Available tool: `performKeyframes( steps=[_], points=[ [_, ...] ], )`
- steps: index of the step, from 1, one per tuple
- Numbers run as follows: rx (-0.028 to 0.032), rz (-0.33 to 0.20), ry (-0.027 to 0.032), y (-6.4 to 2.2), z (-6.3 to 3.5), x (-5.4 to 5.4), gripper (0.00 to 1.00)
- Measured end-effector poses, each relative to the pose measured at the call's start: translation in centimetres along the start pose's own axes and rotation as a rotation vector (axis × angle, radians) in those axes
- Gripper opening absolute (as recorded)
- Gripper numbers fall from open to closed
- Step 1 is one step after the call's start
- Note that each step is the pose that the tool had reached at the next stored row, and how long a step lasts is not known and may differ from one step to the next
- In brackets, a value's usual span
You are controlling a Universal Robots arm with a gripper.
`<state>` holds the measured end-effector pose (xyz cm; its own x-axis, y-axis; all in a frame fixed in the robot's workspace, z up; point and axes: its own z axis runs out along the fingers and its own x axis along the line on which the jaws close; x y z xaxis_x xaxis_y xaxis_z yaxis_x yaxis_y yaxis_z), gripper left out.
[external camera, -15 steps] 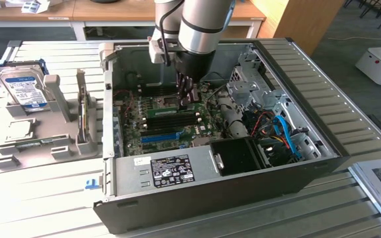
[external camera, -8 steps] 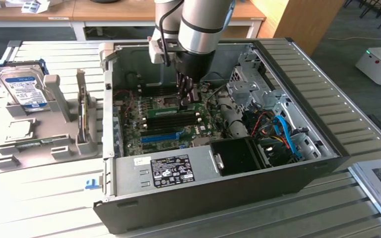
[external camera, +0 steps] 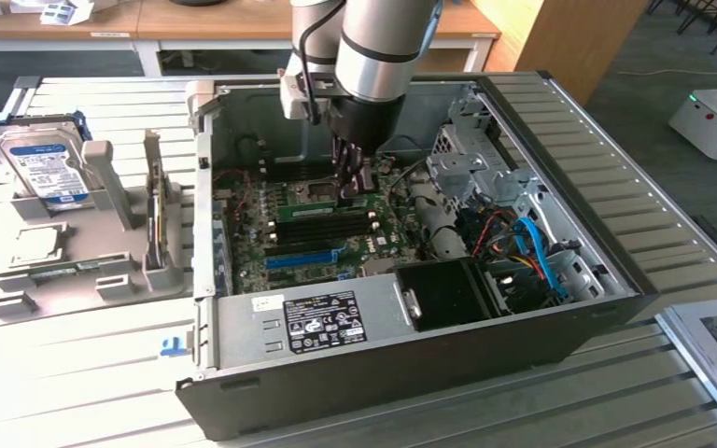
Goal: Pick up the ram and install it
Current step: 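Insert the ram into the slot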
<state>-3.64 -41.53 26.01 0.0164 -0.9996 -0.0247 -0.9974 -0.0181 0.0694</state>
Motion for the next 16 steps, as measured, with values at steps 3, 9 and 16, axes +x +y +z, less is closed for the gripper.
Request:
performKeyframes(
  steps=[3, 9, 16],
  points=[
    [0.0032, 0.0, 0.0001, -0.01, 0.14, 0.0, 0.12],
    [0.0107, 0.0, 0.0003, -0.03, 0.45, 0.01, 0.12],
    [0.0185, 0.0, 0.0003, -0.05, 0.89, 0.02, 0.12]
  ],
)
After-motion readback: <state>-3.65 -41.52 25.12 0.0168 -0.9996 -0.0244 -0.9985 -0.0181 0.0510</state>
